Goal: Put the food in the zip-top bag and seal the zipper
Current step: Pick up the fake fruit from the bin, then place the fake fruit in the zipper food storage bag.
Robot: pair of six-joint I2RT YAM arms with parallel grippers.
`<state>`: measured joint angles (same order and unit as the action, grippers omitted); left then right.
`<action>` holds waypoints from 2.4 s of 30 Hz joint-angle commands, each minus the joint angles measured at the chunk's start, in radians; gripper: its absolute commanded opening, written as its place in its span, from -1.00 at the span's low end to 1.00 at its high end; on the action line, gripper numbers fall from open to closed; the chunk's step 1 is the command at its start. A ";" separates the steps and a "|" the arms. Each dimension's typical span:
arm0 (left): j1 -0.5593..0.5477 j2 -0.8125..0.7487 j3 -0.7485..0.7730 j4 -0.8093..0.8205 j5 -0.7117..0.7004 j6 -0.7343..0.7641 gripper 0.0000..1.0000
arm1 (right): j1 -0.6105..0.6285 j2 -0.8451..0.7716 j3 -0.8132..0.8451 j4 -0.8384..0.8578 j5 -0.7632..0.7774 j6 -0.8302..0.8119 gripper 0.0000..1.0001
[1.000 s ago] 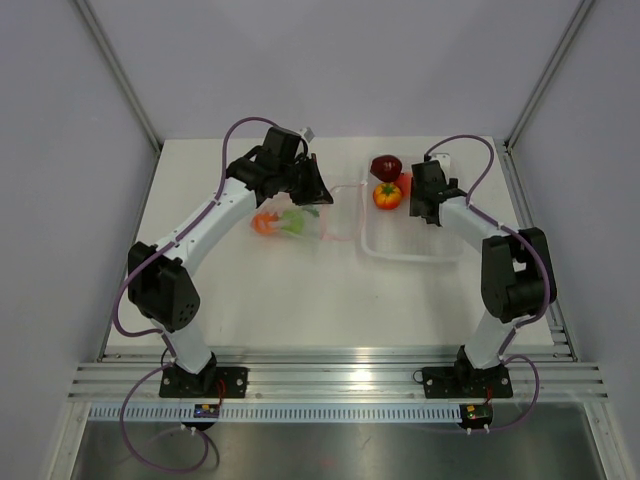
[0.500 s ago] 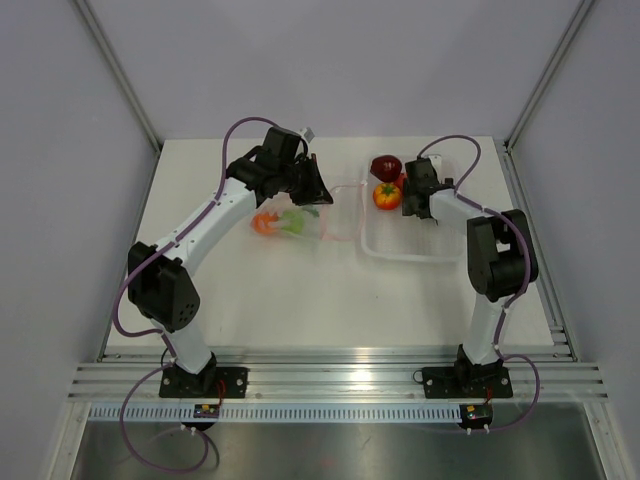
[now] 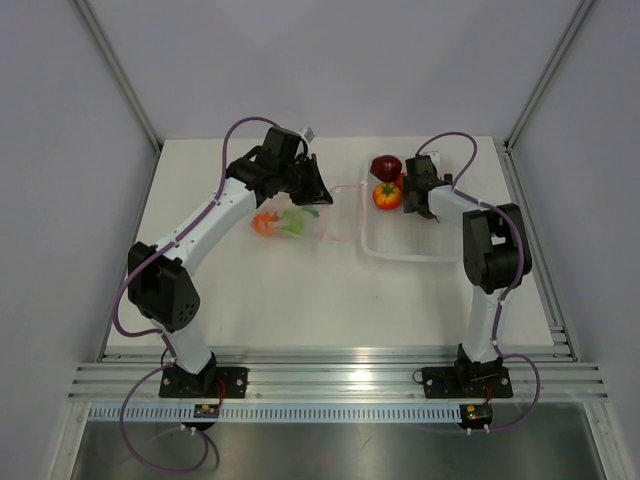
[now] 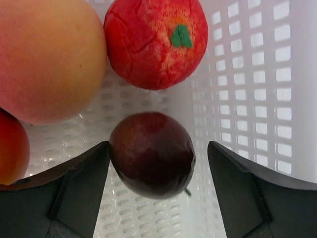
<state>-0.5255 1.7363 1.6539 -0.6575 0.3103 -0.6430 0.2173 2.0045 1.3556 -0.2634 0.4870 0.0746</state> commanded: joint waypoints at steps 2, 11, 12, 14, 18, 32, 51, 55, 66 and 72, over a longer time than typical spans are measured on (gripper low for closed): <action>0.004 -0.017 0.037 0.019 0.018 0.025 -1.00 | -0.009 0.030 0.062 0.038 0.021 -0.033 0.74; 0.004 -0.015 0.037 0.013 0.013 0.026 -1.00 | -0.009 0.013 0.048 0.043 0.005 -0.029 0.15; 0.004 -0.015 0.035 0.015 0.012 0.026 -1.00 | -0.009 -0.002 0.037 0.044 0.002 -0.022 0.09; 0.004 -0.014 0.032 0.016 0.016 0.025 -1.00 | -0.009 -0.022 0.030 0.032 -0.004 -0.010 -0.03; 0.004 0.000 0.052 0.016 0.029 0.023 -1.00 | -0.009 -0.125 -0.001 -0.023 -0.033 0.077 -0.03; -0.013 0.111 0.233 -0.028 0.110 0.003 -1.00 | -0.009 -0.648 -0.199 -0.186 -0.347 0.332 0.00; -0.030 0.137 0.267 -0.011 0.115 -0.037 -1.00 | 0.272 -0.521 -0.029 -0.092 -0.476 0.441 0.48; -0.030 0.128 0.259 -0.013 0.105 -0.030 -1.00 | 0.283 -0.487 0.033 -0.125 -0.450 0.438 0.69; -0.002 0.109 0.205 -0.010 0.075 -0.017 -1.00 | 0.248 -0.621 -0.053 -0.126 -0.150 0.399 0.66; 0.016 0.092 0.199 -0.016 0.069 0.000 -1.00 | 0.200 -0.580 -0.078 -0.091 -0.157 0.367 0.80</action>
<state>-0.5205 1.8870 1.8545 -0.7063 0.3836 -0.6624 0.4332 1.3991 1.2892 -0.3923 0.2813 0.4767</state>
